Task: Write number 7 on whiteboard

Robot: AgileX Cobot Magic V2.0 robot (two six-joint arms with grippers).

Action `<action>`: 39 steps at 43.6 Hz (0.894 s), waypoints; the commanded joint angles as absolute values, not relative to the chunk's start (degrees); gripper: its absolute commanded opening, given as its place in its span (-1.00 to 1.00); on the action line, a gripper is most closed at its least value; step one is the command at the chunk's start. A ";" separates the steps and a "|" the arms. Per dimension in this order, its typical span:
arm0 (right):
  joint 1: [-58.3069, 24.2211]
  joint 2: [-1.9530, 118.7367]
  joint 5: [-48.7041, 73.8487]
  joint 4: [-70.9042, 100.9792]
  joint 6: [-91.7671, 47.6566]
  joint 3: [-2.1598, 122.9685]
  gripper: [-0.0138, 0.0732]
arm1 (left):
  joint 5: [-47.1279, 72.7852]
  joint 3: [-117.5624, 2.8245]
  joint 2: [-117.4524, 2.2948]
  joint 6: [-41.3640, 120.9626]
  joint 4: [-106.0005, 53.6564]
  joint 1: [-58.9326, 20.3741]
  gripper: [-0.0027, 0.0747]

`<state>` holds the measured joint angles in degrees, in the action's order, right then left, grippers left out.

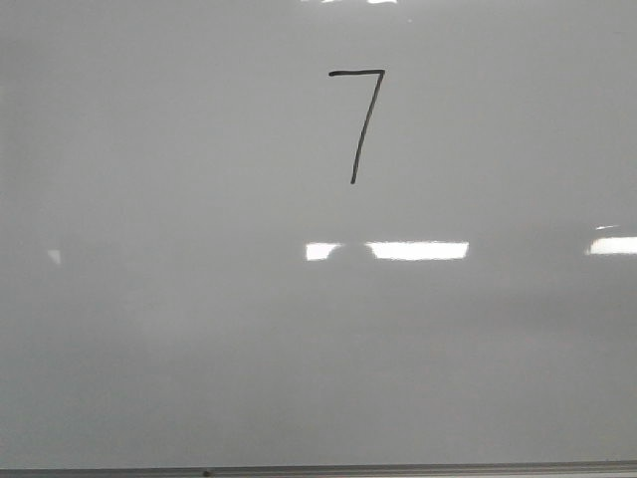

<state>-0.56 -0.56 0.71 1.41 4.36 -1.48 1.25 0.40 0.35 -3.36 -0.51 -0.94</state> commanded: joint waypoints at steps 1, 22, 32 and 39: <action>-0.29 -1.65 -3.68 0.69 4.68 -1.41 -0.84 | -3.33 1.22 1.07 -3.81 -1.00 -0.94 -0.99; -0.29 -1.65 -4.02 0.69 4.68 -1.41 -0.84 | -3.33 1.22 1.07 -3.81 -1.00 -0.94 -0.99; -0.29 -1.65 -3.84 0.69 4.68 -1.41 -0.84 | -3.33 1.22 1.07 -3.81 -1.00 -0.94 -0.99; -0.29 -1.65 -3.84 0.69 4.68 -1.41 -0.84 | -3.33 1.22 1.07 -3.81 -1.00 -0.94 -0.99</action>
<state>-0.56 -0.56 0.60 1.20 4.78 -1.48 1.25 0.40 0.35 -3.36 -0.51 -0.94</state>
